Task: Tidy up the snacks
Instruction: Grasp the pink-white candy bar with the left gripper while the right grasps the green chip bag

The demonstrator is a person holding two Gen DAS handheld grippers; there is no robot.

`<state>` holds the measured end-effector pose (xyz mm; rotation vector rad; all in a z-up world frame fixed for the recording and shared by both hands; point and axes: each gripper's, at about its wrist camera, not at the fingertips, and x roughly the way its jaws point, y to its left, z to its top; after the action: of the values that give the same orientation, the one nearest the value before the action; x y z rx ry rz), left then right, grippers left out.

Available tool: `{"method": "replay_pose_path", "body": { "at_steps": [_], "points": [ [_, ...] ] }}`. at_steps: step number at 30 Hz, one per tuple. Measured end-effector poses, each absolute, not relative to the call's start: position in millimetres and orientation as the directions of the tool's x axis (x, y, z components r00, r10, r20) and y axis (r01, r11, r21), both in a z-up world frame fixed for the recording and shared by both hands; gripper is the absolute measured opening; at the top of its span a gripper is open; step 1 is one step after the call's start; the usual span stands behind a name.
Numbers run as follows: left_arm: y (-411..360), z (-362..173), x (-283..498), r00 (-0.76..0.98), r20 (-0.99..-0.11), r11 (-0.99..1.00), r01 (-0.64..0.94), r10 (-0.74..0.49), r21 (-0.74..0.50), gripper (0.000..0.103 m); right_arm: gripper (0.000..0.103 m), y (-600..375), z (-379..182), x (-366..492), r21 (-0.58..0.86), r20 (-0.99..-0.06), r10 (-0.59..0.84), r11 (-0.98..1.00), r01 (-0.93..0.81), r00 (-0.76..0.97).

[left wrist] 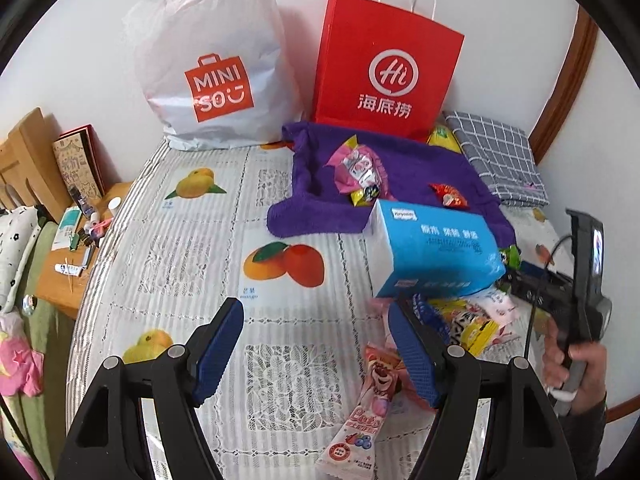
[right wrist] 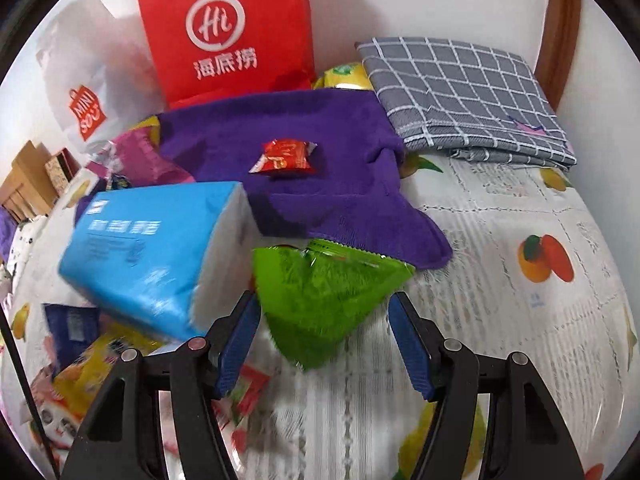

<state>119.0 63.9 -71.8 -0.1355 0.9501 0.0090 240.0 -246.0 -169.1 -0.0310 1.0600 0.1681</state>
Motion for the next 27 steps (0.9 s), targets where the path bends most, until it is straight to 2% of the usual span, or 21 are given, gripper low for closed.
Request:
{"method": "replay_pose_path", "body": {
  "at_steps": [2, 5, 9, 21, 26, 27],
  "points": [
    [62.9, -74.5, 118.8, 0.579, -0.814, 0.992, -0.064, -0.051, -0.107, 0.073, 0.066, -245.1, -171.3, 242.8, 0.051, -0.870, 0.119, 0.987, -0.153, 0.479],
    [60.3, -80.0, 118.7, 0.559, -0.827, 0.992, -0.054, -0.064, -0.114, 0.073, 0.054, -247.1, -172.5, 243.5, 0.047, -0.865, 0.119, 0.986, -0.157, 0.487],
    [52.4, -84.5, 116.5, 0.544, -0.836, 0.994, -0.029, -0.072, -0.105, 0.073, 0.046, -254.7, -167.7, 235.7, 0.063, -0.856, 0.133, 0.986, -0.154, 0.500],
    [35.9, -122.2, 93.1, 0.474, -0.868, 0.989, 0.074, -0.151, -0.131, 0.073, 0.044, -283.1, -127.3, 173.5, 0.112, -0.811, 0.166, 0.985, -0.130, 0.561],
    [26.0, -140.9, 85.9, 0.461, -0.872, 0.985, 0.116, -0.167, -0.127, 0.070, 0.044, -285.7, -117.9, 149.2, 0.107, -0.807, 0.159, 0.986, -0.125, 0.569],
    [23.1, -143.8, 86.1, 0.461, -0.872, 0.985, 0.125, -0.164, -0.119, 0.064, 0.044, -285.3, -116.4, 145.3, 0.109, -0.806, 0.163, 0.986, -0.128, 0.569]
  ]
}}
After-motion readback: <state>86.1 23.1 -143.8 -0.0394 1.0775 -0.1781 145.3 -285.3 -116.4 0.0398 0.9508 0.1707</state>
